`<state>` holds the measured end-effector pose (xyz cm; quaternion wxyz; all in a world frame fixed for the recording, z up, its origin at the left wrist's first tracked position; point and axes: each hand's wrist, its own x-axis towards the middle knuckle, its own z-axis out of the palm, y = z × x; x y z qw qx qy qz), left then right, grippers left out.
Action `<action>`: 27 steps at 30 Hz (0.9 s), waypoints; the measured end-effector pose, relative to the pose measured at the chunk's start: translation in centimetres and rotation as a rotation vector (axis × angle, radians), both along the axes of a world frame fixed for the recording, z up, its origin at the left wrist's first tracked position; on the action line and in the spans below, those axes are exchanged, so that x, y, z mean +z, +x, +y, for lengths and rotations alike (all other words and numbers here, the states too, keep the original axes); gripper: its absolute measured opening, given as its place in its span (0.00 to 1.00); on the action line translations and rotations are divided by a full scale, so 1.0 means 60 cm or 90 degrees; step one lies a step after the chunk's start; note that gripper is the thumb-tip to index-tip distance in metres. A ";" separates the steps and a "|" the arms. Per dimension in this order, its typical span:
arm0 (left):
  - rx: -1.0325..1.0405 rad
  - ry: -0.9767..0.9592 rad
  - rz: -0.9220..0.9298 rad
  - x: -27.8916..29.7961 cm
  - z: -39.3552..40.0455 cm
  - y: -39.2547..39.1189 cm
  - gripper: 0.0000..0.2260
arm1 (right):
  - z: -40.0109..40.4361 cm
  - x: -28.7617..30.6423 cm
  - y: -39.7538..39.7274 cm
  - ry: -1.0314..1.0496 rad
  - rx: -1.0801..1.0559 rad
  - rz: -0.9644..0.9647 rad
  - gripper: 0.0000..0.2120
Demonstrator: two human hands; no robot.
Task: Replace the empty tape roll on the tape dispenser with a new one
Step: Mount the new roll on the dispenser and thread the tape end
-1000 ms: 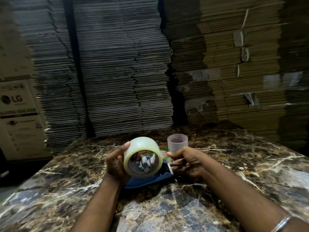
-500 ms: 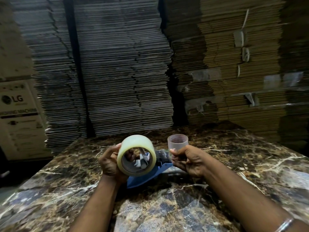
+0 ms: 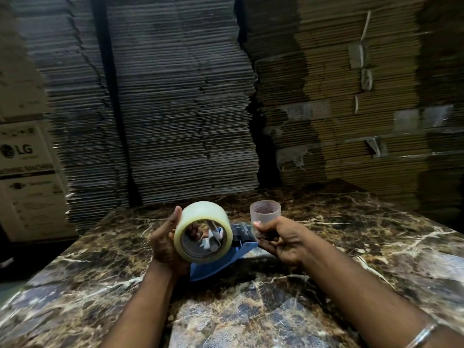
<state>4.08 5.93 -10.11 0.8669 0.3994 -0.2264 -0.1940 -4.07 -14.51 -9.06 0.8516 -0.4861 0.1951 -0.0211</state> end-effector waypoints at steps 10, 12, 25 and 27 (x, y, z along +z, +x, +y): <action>-0.028 0.032 -0.008 0.007 0.000 -0.004 0.31 | -0.002 -0.001 0.003 0.016 -0.039 -0.021 0.04; -0.025 0.026 -0.003 0.009 -0.004 -0.008 0.26 | -0.001 -0.001 0.004 0.025 -0.047 -0.028 0.03; 0.004 0.008 0.003 0.006 0.000 -0.016 0.27 | 0.001 -0.002 0.006 0.045 -0.047 -0.051 0.03; 0.026 0.009 0.019 0.004 0.002 -0.012 0.21 | 0.002 -0.002 0.006 0.046 -0.047 -0.050 0.03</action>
